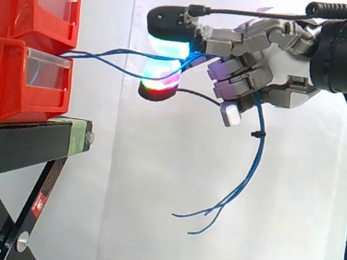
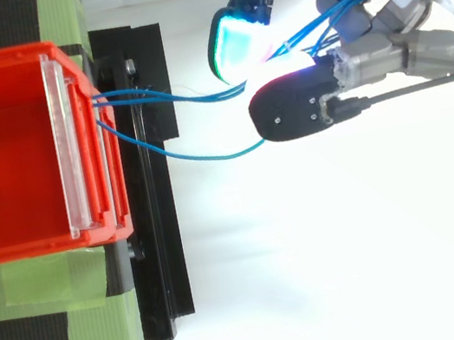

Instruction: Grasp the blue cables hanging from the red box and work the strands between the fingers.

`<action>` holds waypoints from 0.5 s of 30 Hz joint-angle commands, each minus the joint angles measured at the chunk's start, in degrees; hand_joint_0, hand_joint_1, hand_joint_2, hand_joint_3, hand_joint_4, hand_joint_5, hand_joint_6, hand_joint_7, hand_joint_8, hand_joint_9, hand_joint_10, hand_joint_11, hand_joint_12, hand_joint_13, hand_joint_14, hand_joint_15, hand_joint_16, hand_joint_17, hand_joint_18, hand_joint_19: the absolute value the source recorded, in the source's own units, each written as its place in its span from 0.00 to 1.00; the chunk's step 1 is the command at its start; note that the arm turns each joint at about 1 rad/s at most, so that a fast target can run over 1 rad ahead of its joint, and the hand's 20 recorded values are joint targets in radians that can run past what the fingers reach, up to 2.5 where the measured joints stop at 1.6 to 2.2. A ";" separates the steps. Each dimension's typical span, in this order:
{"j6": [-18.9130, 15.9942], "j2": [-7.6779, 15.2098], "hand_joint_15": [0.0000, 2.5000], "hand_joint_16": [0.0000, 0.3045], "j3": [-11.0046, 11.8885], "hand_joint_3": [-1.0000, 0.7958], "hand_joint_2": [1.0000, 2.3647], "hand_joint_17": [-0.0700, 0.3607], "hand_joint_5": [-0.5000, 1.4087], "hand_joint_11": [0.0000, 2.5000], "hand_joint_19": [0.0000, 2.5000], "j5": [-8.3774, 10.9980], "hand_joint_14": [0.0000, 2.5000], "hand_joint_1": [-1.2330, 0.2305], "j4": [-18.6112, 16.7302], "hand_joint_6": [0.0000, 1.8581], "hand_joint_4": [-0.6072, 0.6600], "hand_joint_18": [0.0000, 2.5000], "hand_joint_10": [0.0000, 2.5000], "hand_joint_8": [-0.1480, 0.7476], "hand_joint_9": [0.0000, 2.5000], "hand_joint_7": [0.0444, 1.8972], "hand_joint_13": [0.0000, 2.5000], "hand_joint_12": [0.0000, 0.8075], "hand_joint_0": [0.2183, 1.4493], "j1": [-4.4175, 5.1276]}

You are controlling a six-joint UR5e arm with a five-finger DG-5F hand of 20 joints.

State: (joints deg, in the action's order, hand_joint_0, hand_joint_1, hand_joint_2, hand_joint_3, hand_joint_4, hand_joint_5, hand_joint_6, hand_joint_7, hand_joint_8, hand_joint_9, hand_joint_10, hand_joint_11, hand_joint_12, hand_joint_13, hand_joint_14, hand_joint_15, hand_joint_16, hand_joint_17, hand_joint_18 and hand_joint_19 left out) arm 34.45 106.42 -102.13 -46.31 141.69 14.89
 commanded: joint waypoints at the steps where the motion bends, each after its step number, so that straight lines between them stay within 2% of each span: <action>1: 0.00 -0.07 0.68 0.80 0.00 0.32 0.01 0.58 0.45 1.00 0.24 0.00 1.00 0.39 -0.10 0.00 0.70 1.00 1.00 0.76 0.71 0.74 0.78 0.85 0.58 -0.04; 4: 0.00 0.02 0.68 0.80 0.00 0.35 0.01 0.58 0.45 1.00 0.24 0.00 1.00 0.38 -0.10 0.00 0.70 1.00 1.00 0.76 0.71 0.74 0.78 0.85 0.61 -0.04; 6: 0.00 0.02 0.68 0.80 0.00 0.33 0.01 0.58 0.45 1.00 0.24 0.00 1.00 0.37 -0.10 0.00 0.69 1.00 1.00 0.76 0.71 0.74 0.78 0.85 0.63 -0.13; 8: 0.00 -0.07 0.68 0.80 0.00 0.21 0.01 0.58 0.43 1.00 0.24 0.00 1.00 0.36 -0.10 0.00 0.70 1.00 1.00 0.76 0.71 0.73 0.78 0.85 0.63 -0.04; 11: -0.09 0.02 0.68 0.80 0.00 0.07 0.00 0.58 0.42 1.00 0.24 0.00 1.00 0.34 -0.01 0.00 0.70 1.00 1.00 0.76 0.71 0.72 0.78 0.85 0.60 -0.13; 13: 0.00 -0.07 0.68 0.80 0.00 0.04 0.00 0.58 0.42 1.00 0.24 0.00 1.00 0.34 -0.01 0.00 0.71 1.00 1.00 0.76 0.71 0.72 0.78 0.85 0.60 -0.13; 15: 0.00 0.02 0.68 0.80 0.00 0.05 0.00 0.58 0.43 1.00 0.24 0.00 1.00 0.33 -0.10 0.00 0.70 1.00 1.00 0.76 0.71 0.72 0.78 0.85 0.64 -0.04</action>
State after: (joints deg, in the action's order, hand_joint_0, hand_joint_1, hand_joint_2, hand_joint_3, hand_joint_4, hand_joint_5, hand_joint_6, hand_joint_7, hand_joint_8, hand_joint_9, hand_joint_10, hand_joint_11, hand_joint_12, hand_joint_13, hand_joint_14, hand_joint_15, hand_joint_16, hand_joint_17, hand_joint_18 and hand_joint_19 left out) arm 34.42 106.41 -102.13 -46.32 141.66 14.80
